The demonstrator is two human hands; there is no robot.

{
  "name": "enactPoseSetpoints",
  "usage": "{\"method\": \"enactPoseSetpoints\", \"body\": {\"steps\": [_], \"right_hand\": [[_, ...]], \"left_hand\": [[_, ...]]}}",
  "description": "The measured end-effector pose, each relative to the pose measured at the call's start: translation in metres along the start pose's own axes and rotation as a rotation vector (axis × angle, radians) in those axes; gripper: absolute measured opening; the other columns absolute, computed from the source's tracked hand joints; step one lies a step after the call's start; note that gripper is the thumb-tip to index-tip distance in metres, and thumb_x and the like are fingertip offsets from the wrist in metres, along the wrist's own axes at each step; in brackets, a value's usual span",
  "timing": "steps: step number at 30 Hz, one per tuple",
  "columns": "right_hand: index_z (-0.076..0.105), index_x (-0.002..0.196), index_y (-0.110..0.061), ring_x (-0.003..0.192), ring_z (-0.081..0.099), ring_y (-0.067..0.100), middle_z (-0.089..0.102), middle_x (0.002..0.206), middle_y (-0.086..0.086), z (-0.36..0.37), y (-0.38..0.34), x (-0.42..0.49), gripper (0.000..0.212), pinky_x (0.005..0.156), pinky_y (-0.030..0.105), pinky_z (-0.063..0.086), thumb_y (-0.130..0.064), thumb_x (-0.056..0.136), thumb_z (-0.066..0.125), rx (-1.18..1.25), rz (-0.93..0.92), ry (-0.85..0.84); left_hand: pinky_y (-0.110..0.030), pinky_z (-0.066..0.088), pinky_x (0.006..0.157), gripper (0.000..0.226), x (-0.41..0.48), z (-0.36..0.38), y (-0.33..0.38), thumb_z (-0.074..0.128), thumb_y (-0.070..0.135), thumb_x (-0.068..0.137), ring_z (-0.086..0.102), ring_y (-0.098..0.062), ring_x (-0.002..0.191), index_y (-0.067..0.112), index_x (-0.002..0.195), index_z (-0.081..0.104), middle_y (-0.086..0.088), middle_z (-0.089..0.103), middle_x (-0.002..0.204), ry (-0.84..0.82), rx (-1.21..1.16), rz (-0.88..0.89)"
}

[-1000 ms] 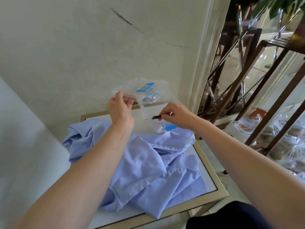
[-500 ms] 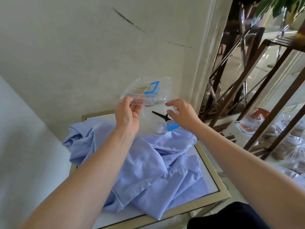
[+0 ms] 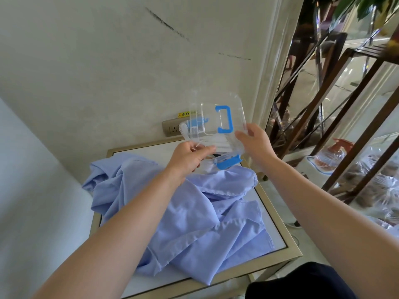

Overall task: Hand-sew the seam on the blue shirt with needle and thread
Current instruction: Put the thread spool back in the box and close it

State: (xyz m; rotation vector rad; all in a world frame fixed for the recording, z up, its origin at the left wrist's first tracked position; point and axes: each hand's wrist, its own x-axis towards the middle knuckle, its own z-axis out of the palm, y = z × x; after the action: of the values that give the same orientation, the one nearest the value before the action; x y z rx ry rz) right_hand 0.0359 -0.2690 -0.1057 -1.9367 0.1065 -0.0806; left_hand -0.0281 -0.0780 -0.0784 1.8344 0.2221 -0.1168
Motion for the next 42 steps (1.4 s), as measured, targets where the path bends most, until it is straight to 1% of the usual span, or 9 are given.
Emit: {"method": "enactPoseSetpoints", "body": {"steps": [8, 12, 17, 20, 25, 30, 35, 37, 42], "right_hand": [[0.065, 0.110, -0.012, 0.086, 0.063, 0.024, 0.068, 0.101, 0.013, 0.008, 0.003, -0.007, 0.028, 0.079, 0.042, 0.054, -0.031, 0.094, 0.054, -0.044, 0.014, 0.015], [0.056, 0.131, -0.013, 0.088, 0.065, 0.022, 0.068, 0.105, 0.006, 0.007, 0.001, -0.007, 0.047, 0.076, 0.038, 0.056, -0.040, 0.093, 0.058, -0.125, 0.042, -0.019], [0.041, 0.134, -0.012, 0.056, 0.053, 0.015, 0.067, 0.088, 0.008, 0.009, -0.001, -0.012, 0.055, 0.045, 0.025, 0.043, -0.041, 0.091, 0.060, -0.131, 0.135, -0.109], [0.042, 0.123, -0.011, 0.051, 0.052, 0.014, 0.061, 0.073, 0.006, 0.011, -0.008, -0.016, 0.047, 0.044, 0.023, 0.047, -0.034, 0.091, 0.066, -0.028, 0.174, -0.151], [0.061, 0.087, -0.005, 0.052, 0.058, 0.015, 0.059, 0.068, 0.008, 0.016, -0.014, -0.024, 0.025, 0.055, 0.025, 0.056, -0.028, 0.091, 0.070, 0.279, 0.252, -0.220], [0.065, 0.085, -0.001, 0.057, 0.064, 0.019, 0.066, 0.075, 0.013, 0.032, -0.015, -0.033, 0.022, 0.057, 0.025, 0.059, -0.022, 0.088, 0.073, 0.447, 0.305, -0.157], [0.063, 0.097, -0.002, 0.079, 0.070, 0.028, 0.070, 0.086, 0.017, 0.038, -0.024, -0.045, 0.027, 0.077, 0.035, 0.061, -0.028, 0.098, 0.058, 0.381, 0.347, -0.528], [0.062, 0.098, -0.003, 0.081, 0.070, 0.026, 0.070, 0.089, 0.016, 0.032, -0.024, -0.045, 0.026, 0.079, 0.035, 0.060, -0.028, 0.099, 0.057, 0.300, 0.350, -0.619], [0.060, 0.098, -0.005, 0.063, 0.064, 0.021, 0.066, 0.079, 0.011, 0.013, -0.002, -0.030, 0.017, 0.059, 0.027, 0.056, -0.021, 0.095, 0.057, 0.318, 0.408, -0.230]], "left_hand": [[-0.029, 0.050, 0.060, 0.047, -0.002, 0.005, -0.015, 0.054, 0.042, 0.095, 0.056, -0.018, 0.059, 0.016, 0.124, 0.028, -0.002, 0.052, 0.089, 0.088, -0.006, -0.146], [-0.030, 0.053, 0.062, 0.049, 0.009, 0.005, -0.020, 0.057, 0.029, 0.095, 0.062, -0.017, 0.064, 0.004, 0.135, 0.043, -0.009, 0.061, 0.098, 0.148, -0.082, -0.083], [-0.027, 0.052, 0.073, 0.060, 0.015, -0.001, -0.024, 0.057, 0.030, 0.094, 0.062, -0.019, 0.079, 0.007, 0.145, 0.036, -0.011, 0.062, 0.116, 0.265, -0.109, -0.038], [-0.024, 0.047, 0.072, 0.060, 0.014, -0.003, -0.027, 0.058, 0.034, 0.094, 0.062, -0.019, 0.087, 0.009, 0.143, 0.037, -0.008, 0.061, 0.112, 0.282, -0.128, -0.044], [-0.039, 0.043, 0.107, 0.083, 0.016, -0.007, -0.029, 0.068, 0.047, 0.076, 0.057, -0.025, 0.118, 0.011, 0.144, 0.035, -0.007, 0.055, 0.127, 0.278, -0.188, -0.093], [-0.042, 0.049, 0.098, 0.071, 0.022, 0.000, -0.034, 0.064, 0.044, 0.088, 0.059, -0.029, 0.108, 0.010, 0.142, 0.034, -0.010, 0.039, 0.137, 0.319, -0.103, -0.166], [-0.024, 0.047, 0.047, 0.053, 0.026, 0.003, -0.028, 0.064, 0.044, 0.089, 0.056, -0.020, 0.065, 0.006, 0.122, 0.045, -0.011, 0.057, 0.101, 0.297, -0.156, -0.179], [-0.021, 0.043, 0.042, 0.052, 0.028, 0.002, -0.029, 0.066, 0.043, 0.089, 0.055, -0.017, 0.056, 0.006, 0.121, 0.048, -0.005, 0.058, 0.082, 0.266, -0.152, -0.174], [-0.021, 0.037, 0.041, 0.042, 0.033, -0.002, -0.025, 0.068, 0.029, 0.084, 0.047, -0.014, 0.052, 0.002, 0.115, 0.056, -0.004, 0.053, 0.077, 0.291, -0.142, -0.159]]}}
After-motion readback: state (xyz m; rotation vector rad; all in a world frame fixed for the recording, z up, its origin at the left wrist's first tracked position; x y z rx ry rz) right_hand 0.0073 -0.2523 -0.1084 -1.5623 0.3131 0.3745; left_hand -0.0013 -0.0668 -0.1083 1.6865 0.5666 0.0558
